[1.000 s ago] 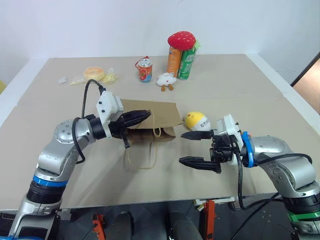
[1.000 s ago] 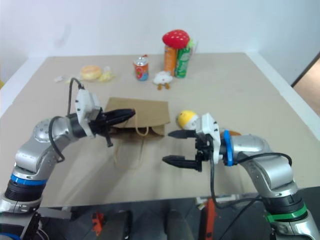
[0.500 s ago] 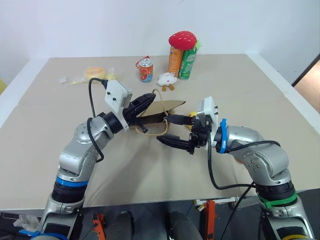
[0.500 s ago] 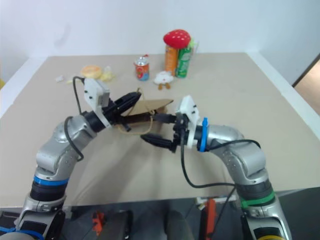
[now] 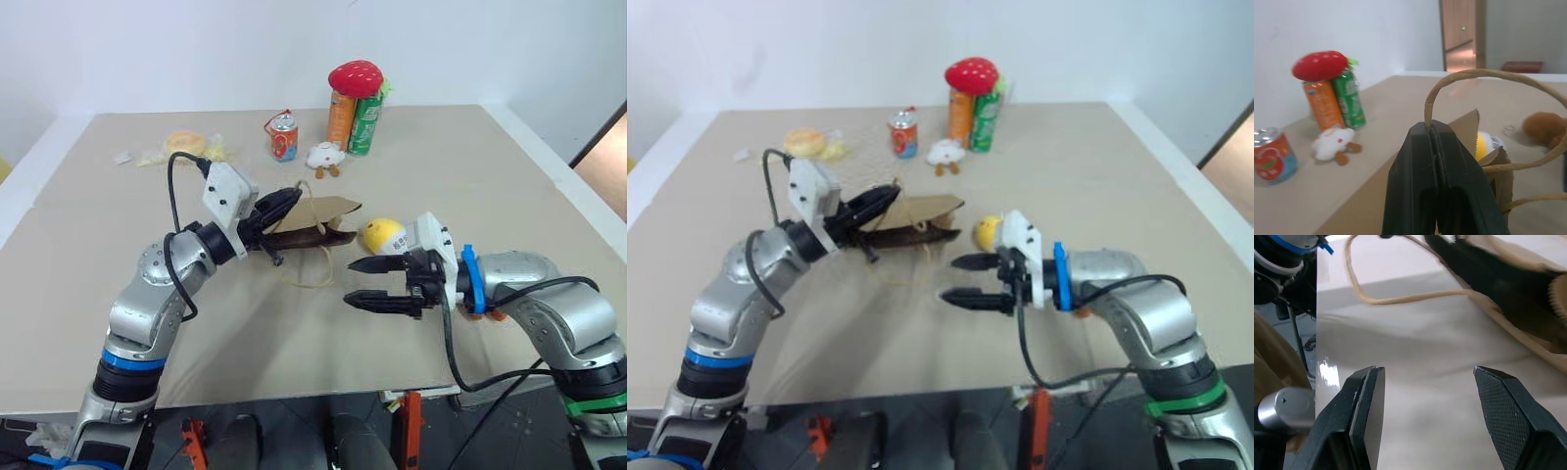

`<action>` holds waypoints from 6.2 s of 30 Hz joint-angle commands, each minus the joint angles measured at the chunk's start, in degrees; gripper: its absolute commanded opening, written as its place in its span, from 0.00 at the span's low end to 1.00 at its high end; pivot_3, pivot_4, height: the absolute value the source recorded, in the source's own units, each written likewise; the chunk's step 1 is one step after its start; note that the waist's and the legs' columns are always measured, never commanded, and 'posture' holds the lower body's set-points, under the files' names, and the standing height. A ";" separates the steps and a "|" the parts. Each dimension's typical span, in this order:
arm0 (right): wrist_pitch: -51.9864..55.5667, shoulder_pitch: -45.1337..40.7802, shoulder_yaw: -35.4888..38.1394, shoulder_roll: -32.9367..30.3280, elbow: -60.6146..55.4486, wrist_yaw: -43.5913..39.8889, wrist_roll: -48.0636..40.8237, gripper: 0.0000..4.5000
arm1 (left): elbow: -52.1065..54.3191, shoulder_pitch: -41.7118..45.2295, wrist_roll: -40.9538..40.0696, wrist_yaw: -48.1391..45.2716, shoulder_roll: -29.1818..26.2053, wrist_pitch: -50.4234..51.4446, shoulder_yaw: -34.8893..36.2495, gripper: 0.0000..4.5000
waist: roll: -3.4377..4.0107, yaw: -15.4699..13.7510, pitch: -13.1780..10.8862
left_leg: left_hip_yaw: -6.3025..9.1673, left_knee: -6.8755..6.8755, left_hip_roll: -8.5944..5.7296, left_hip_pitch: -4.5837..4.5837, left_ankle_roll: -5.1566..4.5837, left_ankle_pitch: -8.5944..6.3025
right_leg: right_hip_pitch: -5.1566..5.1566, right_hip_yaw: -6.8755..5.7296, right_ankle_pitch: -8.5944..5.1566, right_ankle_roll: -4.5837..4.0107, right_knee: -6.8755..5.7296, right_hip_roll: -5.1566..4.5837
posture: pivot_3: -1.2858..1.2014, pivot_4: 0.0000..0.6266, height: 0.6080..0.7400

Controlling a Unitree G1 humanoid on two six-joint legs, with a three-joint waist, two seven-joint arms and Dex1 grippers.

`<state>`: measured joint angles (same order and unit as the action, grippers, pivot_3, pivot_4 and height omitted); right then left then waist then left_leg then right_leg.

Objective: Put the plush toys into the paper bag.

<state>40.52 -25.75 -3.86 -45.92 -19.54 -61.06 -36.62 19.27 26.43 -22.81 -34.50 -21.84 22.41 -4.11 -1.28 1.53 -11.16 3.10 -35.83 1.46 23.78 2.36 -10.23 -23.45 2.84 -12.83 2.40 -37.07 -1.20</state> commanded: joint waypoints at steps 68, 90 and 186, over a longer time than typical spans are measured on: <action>-8.88 -8.44 -8.90 26.24 16.39 27.74 21.18 0.02 | 12.50 -4.30 -16.08 14.95 7.95 12.08 5.86 0.00 | -0.06 0.22 -0.02 | 0.00 -0.01 -0.01 0.14 0.01 0.00 | -0.08 0.62 0.05 0.08 0.03 0.35 | 0.52 0.24 1.00; -15.63 -1.45 -10.46 31.94 19.24 34.03 30.96 0.02 | 11.26 8.91 -11.30 13.61 6.75 4.50 6.84 0.00 | -0.06 0.55 -0.02 | 0.06 0.10 0.01 0.14 0.04 0.02 | -0.11 0.66 0.07 0.11 0.02 0.45 | 0.52 0.24 1.00; -14.84 -24.09 -10.88 24.06 27.97 6.98 21.71 0.10 | 12.26 -0.70 -8.80 19.23 10.53 3.04 4.72 0.00 | -0.12 1.19 -0.07 | -0.35 0.19 0.09 0.02 0.03 0.01 | -0.18 1.40 0.13 0.23 0.02 0.74 | 0.52 0.24 1.00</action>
<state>26.59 -48.03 -14.81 -22.38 8.82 -53.90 -15.31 29.27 25.61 -31.41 -14.73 -11.51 25.69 0.68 -1.40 2.72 -11.23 2.74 -35.63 1.55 23.81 2.39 -10.22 -23.63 4.24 -12.70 2.64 -37.05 -0.46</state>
